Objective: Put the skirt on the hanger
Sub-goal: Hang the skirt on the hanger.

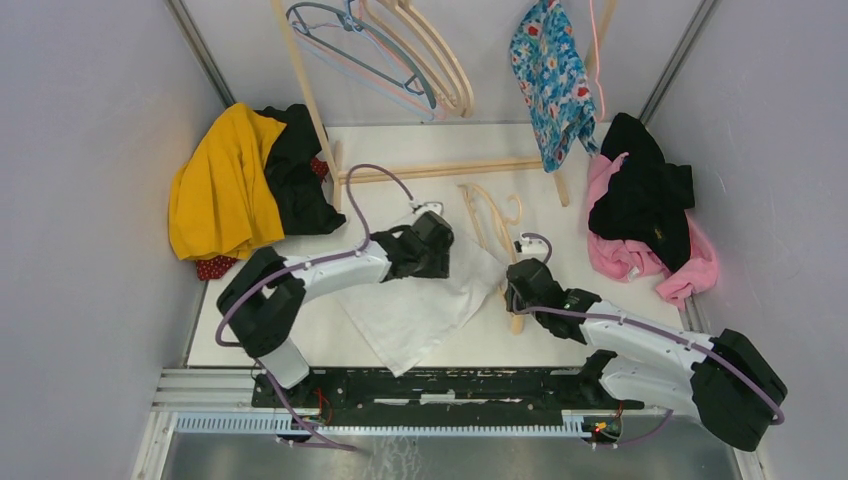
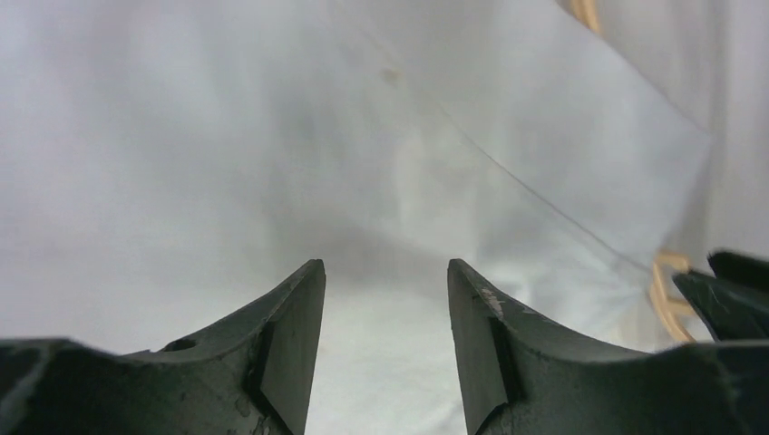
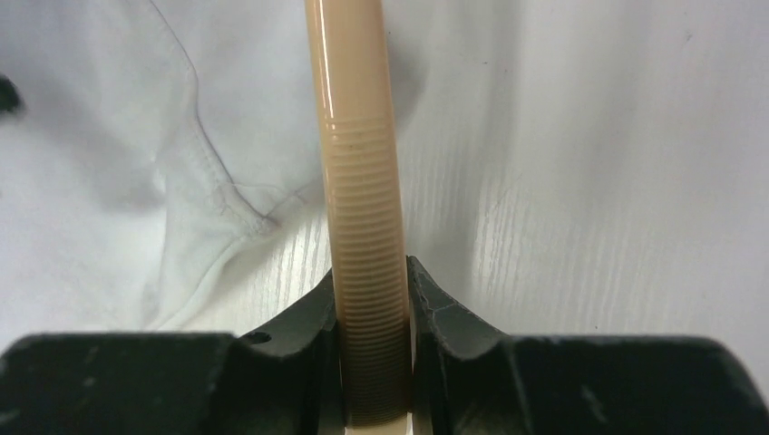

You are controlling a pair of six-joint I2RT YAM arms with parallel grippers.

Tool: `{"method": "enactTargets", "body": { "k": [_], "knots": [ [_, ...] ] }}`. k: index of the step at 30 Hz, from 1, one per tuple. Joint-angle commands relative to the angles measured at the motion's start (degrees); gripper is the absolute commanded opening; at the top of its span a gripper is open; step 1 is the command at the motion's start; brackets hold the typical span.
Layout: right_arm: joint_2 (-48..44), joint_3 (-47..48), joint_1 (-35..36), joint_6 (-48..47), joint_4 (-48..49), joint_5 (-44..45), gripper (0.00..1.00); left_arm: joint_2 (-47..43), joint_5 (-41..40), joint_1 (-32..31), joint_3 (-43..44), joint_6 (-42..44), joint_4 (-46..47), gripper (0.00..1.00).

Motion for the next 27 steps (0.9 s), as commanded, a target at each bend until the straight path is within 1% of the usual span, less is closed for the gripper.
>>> {"method": "enactTargets", "body": {
  "k": [1, 4, 6, 8, 12, 16, 20, 27],
  "knots": [
    [-3.3, 2.2, 0.7, -1.2, -3.2, -0.1, 0.01, -7.2, 2.3, 8.9, -2.2, 0.2, 0.6, 0.63],
    [-3.8, 2.2, 0.9, -1.6, -3.3, -0.4, 0.01, -7.6, 3.9, 12.3, 0.1, 1.4, -0.3, 0.72],
    [-3.6, 2.2, 0.9, -1.9, -3.0, -0.4, 0.01, -6.2, 4.5, 13.6, 2.1, 1.8, -0.4, 0.76],
    [-3.1, 2.0, 0.9, -2.2, -2.5, -0.4, 0.01, -3.9, 4.5, 15.5, 4.2, 1.6, -1.0, 0.77],
    [-1.9, 1.8, 0.9, -2.6, -1.0, 0.0, 0.01, 1.1, 4.8, 19.0, 7.5, 1.1, -0.9, 0.78],
    [-0.5, 1.7, 0.9, -3.4, 0.9, 0.5, 0.01, 5.1, 1.8, 21.8, 11.7, 2.1, -2.5, 0.78],
    [2.6, 2.3, 0.9, -4.3, 3.8, -0.1, 0.01, 9.9, 1.9, 24.8, 14.6, 3.0, -3.8, 0.78],
    [7.9, 1.4, 0.9, -3.6, 10.2, -5.0, 0.01, 15.2, 2.2, 26.1, 15.5, 4.0, -3.5, 0.77]
  ]
}}
